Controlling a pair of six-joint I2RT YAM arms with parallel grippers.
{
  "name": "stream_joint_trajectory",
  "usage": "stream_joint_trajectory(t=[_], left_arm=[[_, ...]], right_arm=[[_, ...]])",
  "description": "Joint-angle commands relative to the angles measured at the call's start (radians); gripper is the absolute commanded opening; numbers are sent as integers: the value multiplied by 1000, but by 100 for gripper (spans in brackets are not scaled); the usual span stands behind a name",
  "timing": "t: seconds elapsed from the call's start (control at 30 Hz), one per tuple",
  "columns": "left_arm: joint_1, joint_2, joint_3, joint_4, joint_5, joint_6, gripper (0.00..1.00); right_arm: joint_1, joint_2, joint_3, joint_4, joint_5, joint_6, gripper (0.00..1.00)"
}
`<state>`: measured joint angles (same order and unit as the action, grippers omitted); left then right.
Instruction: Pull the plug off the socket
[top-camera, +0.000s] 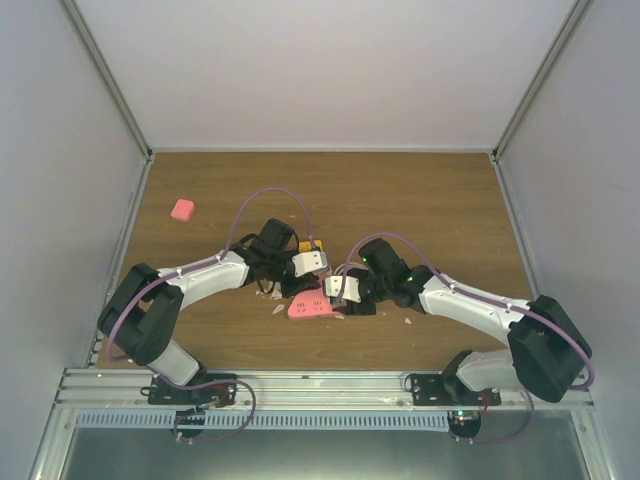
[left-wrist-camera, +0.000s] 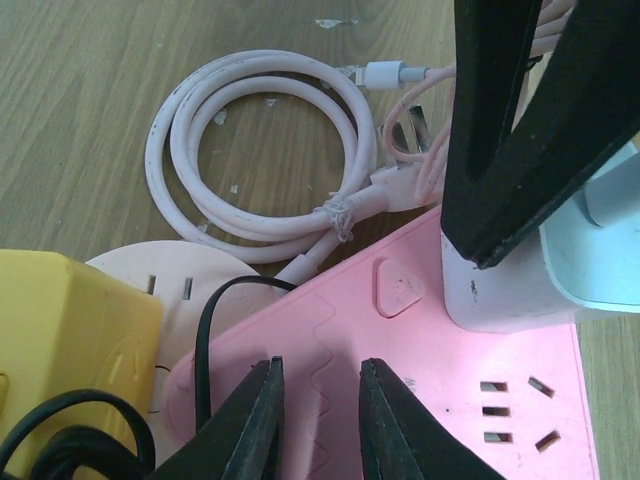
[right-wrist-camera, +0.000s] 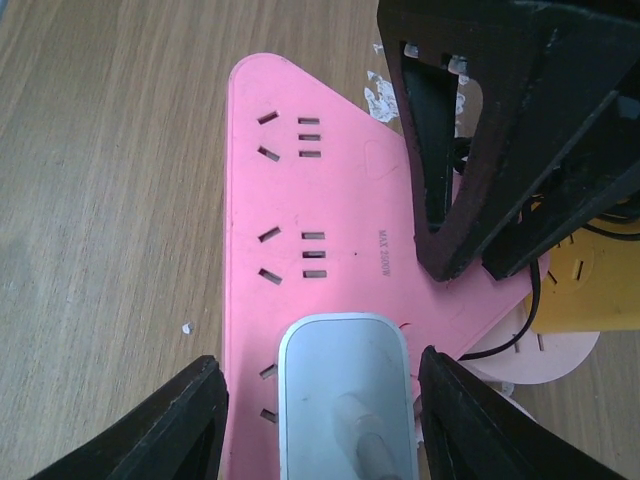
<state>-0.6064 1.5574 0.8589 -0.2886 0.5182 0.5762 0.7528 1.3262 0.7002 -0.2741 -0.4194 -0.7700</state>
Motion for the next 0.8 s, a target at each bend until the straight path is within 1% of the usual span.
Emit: stream_joint_trajectory(t=[0.0, 0.17, 0.57, 0.63, 0.77], left_arm=[[-6, 27, -20, 15, -40, 0, 24], [-6, 36, -27, 19, -43, -3, 23], [-6, 57, -51, 25, -56, 1, 20], [-6, 61, -56, 24, -60, 4, 20], [-6, 64, -77, 29, -74, 16, 18]], right_arm=[[11, 16, 13, 3, -3, 5, 52], [10, 30, 26, -8, -6, 13, 45], [8, 26, 70, -27, -30, 37, 15], [5, 15, 76, -27, -36, 43, 11], [-9, 4, 108, -55, -80, 56, 10]])
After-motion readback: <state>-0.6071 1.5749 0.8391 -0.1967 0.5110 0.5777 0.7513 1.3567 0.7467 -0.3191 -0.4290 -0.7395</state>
